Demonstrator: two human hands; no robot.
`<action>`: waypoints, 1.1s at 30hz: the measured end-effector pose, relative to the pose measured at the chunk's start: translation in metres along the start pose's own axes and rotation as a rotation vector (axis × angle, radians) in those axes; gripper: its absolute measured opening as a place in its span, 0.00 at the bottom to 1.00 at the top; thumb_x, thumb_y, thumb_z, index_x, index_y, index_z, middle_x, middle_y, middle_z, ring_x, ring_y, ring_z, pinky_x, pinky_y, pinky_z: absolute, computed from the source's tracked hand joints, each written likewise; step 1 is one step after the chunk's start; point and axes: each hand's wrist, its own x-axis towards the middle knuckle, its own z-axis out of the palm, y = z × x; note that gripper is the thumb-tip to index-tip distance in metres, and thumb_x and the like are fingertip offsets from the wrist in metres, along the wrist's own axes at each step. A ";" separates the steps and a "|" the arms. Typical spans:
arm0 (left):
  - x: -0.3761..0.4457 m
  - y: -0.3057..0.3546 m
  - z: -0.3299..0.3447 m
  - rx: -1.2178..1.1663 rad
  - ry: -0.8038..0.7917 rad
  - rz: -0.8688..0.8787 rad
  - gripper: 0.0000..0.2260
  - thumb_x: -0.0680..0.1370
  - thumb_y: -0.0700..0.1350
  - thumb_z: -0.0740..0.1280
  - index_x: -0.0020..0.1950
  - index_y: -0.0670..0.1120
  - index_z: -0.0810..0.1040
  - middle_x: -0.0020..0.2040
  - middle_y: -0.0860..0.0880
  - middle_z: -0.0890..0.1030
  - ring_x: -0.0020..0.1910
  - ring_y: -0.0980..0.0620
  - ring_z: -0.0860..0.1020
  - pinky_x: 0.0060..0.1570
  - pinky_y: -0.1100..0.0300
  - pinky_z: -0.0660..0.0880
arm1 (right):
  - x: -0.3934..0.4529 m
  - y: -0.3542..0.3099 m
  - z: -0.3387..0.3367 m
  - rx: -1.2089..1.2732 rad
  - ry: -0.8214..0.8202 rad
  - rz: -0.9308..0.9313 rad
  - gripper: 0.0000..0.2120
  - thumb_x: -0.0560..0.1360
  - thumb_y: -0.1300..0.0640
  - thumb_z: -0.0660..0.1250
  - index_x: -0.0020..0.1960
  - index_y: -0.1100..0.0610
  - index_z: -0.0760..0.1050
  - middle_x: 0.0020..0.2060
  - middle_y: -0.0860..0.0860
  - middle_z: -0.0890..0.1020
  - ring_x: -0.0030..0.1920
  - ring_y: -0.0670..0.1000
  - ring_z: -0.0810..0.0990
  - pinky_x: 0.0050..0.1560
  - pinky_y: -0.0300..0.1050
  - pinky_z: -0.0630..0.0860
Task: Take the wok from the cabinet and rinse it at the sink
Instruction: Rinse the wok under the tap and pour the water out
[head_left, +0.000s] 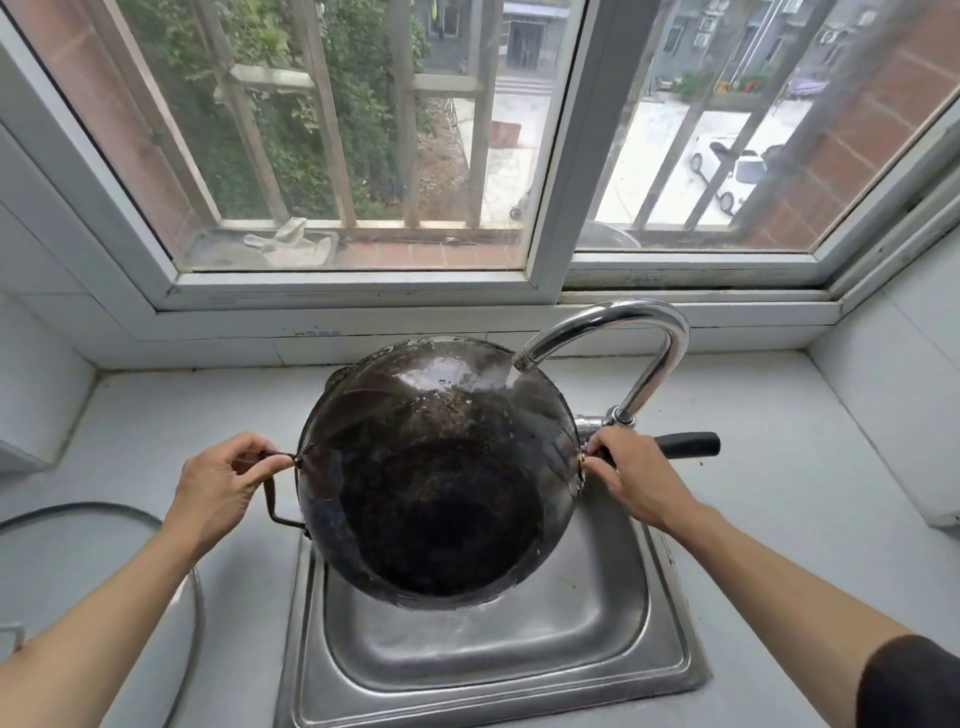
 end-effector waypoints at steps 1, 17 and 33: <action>-0.001 -0.002 -0.002 -0.001 0.008 -0.005 0.07 0.72 0.45 0.76 0.37 0.54 0.80 0.33 0.57 0.81 0.36 0.62 0.77 0.35 0.74 0.67 | 0.003 -0.002 0.001 -0.001 0.002 -0.011 0.06 0.76 0.51 0.67 0.43 0.52 0.74 0.39 0.47 0.77 0.41 0.49 0.74 0.44 0.46 0.72; -0.006 -0.008 -0.011 0.033 0.036 -0.011 0.06 0.72 0.48 0.76 0.38 0.53 0.80 0.35 0.52 0.82 0.38 0.59 0.78 0.35 0.74 0.67 | 0.013 -0.011 0.002 0.014 -0.015 -0.022 0.05 0.75 0.52 0.68 0.41 0.49 0.73 0.38 0.45 0.77 0.40 0.46 0.74 0.43 0.43 0.72; -0.003 0.020 0.021 -0.019 -0.053 0.035 0.06 0.71 0.48 0.76 0.37 0.53 0.80 0.34 0.52 0.82 0.36 0.57 0.78 0.34 0.75 0.68 | -0.026 0.023 -0.008 0.000 -0.009 0.062 0.06 0.76 0.52 0.67 0.42 0.48 0.72 0.37 0.44 0.76 0.41 0.48 0.73 0.45 0.48 0.72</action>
